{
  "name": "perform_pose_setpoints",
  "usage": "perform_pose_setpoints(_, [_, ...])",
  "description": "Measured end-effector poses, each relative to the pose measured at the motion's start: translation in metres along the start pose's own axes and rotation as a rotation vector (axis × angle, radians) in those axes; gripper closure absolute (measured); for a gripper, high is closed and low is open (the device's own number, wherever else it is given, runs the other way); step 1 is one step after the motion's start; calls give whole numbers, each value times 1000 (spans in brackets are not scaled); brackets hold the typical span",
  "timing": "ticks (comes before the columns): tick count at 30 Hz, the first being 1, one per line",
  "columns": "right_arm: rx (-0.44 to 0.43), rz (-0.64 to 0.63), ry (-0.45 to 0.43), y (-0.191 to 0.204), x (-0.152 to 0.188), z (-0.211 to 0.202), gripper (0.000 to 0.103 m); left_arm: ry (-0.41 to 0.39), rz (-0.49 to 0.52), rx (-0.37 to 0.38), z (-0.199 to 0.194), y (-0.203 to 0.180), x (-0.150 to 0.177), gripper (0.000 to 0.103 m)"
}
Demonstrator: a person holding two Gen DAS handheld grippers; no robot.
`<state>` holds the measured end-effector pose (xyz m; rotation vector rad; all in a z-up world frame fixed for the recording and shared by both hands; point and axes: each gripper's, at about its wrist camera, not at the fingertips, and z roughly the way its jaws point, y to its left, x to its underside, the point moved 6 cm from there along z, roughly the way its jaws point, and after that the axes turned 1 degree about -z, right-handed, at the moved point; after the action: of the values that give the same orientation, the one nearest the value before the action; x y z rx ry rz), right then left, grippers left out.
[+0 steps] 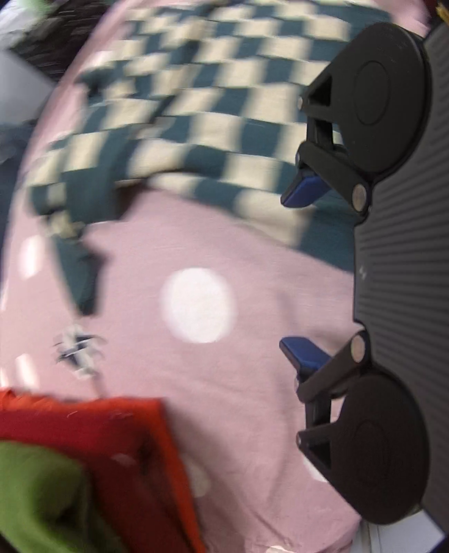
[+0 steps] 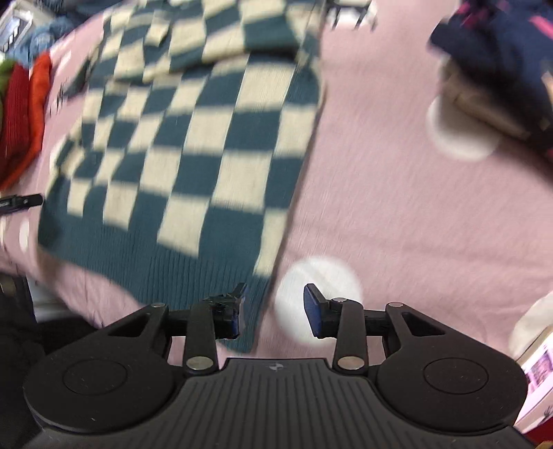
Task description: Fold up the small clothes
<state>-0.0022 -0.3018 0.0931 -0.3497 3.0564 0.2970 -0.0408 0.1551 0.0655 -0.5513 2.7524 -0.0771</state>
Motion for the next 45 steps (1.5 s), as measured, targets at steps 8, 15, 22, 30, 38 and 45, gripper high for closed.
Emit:
perform_pose_setpoints(8, [11,20,-213,6,-48,-8,30,-58,-113,127,26,-52,-93,19])
perform_pose_setpoints(15, [68,-34,-336,11,-92,-4,14,-49,-17,108,47,-101,-110,17])
perform_pose_setpoints(22, [73,58,-386,-7,-158,22,13,-3,-24,95,49,-100,-80,13])
perform_pose_setpoints(30, [39,109,-320,-4,-192,73,13,71,-71,51,53,-80,-37,9])
perform_pose_setpoints(38, [101,-27,-453,0,-186,34,89,89,-100,66,55,-89,-33,8])
perform_pose_setpoints(45, [215,-17,-486,-33,-169,-11,91,69,-60,106,51,-108,-49,7])
